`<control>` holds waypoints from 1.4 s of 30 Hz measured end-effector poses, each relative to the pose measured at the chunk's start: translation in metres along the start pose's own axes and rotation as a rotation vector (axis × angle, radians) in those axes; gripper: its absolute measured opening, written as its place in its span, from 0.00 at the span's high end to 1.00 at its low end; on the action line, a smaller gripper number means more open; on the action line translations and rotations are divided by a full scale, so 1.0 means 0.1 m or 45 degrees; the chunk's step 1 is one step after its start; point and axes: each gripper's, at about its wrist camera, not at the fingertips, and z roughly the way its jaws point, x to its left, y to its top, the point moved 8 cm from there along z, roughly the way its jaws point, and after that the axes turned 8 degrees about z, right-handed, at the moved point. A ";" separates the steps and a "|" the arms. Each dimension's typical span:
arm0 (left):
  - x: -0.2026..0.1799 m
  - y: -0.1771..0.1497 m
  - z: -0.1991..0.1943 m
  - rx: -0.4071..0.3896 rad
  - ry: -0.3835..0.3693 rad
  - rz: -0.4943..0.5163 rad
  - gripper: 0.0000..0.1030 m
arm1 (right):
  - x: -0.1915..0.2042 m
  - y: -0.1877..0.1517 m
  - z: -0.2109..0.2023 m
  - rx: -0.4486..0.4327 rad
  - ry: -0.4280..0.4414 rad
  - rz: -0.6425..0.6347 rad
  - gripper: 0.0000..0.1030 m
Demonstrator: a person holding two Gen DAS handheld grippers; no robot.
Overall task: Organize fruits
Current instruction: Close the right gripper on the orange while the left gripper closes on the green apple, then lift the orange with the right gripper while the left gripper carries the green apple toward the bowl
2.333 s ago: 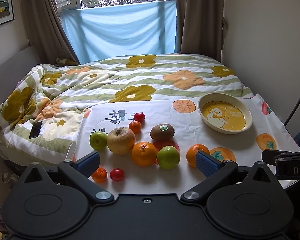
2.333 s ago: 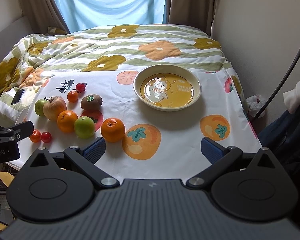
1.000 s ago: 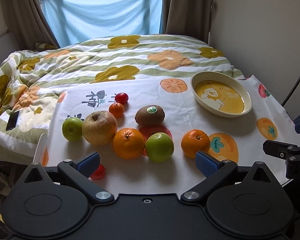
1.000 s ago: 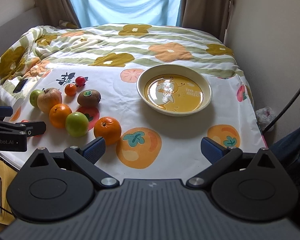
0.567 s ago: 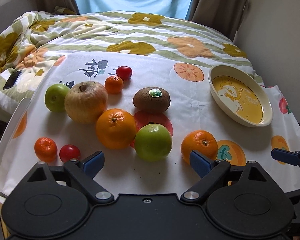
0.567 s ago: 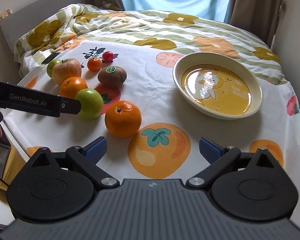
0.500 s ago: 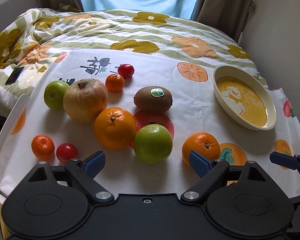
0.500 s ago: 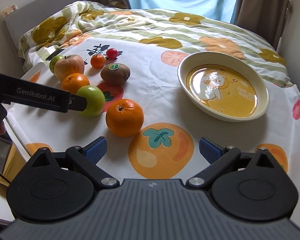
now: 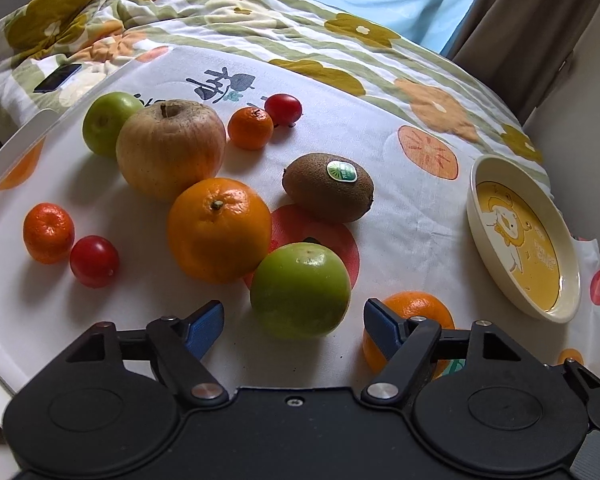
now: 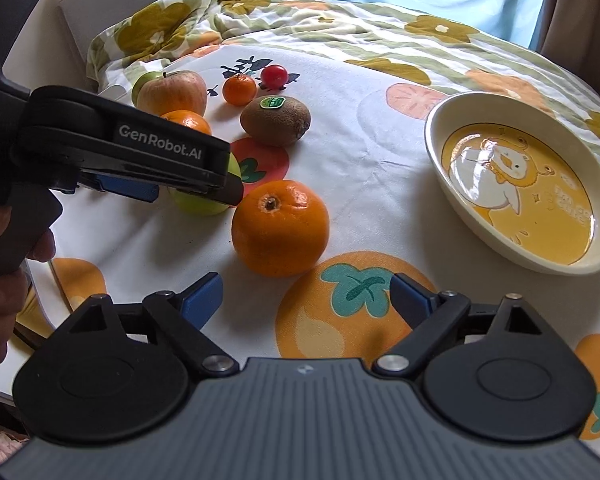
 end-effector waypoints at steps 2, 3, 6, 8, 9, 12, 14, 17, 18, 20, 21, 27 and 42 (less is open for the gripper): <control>0.00 0.01 0.03 0.002 -0.002 -0.018 0.30 | 0.01 0.00 0.02 -0.002 0.008 -0.016 0.00; 0.00 0.01 0.04 0.003 -0.003 -0.026 0.32 | 0.02 0.01 0.03 -0.002 0.015 -0.021 0.00; 0.00 0.01 0.06 0.000 -0.021 -0.038 0.42 | 0.03 0.03 0.07 0.003 0.033 -0.026 0.04; -0.02 0.01 0.05 -0.004 -0.013 -0.024 0.43 | 0.04 0.05 0.11 0.008 0.044 -0.033 0.06; -0.03 0.01 0.05 -0.005 -0.010 -0.016 0.43 | 0.05 0.06 0.13 0.008 0.048 -0.038 0.07; -0.03 -0.01 0.04 -0.003 -0.005 0.000 0.43 | 0.07 0.07 0.15 0.008 0.063 -0.047 0.09; -0.03 -0.02 0.04 -0.002 0.007 0.016 0.43 | 0.09 0.07 0.17 0.013 0.082 -0.063 0.16; -0.01 -0.03 0.02 0.002 0.020 0.032 0.43 | 0.12 0.10 0.20 0.009 0.082 -0.085 0.17; -0.01 -0.04 0.01 0.003 0.025 0.036 0.43 | 0.12 0.11 0.21 0.005 0.081 -0.090 0.18; 0.01 -0.06 -0.01 0.005 0.031 0.039 0.43 | 0.13 0.12 0.22 -0.001 0.079 -0.091 0.19; 0.02 -0.07 -0.02 0.007 0.034 0.039 0.43 | 0.12 0.14 0.23 -0.004 0.079 -0.090 0.20; 0.08 -0.15 -0.08 0.013 0.057 0.038 0.43 | 0.15 0.16 0.25 -0.024 0.090 -0.127 0.28; 0.00 -0.21 -0.31 -0.006 0.066 0.042 0.43 | 0.04 0.12 0.01 -0.031 0.085 -0.108 0.30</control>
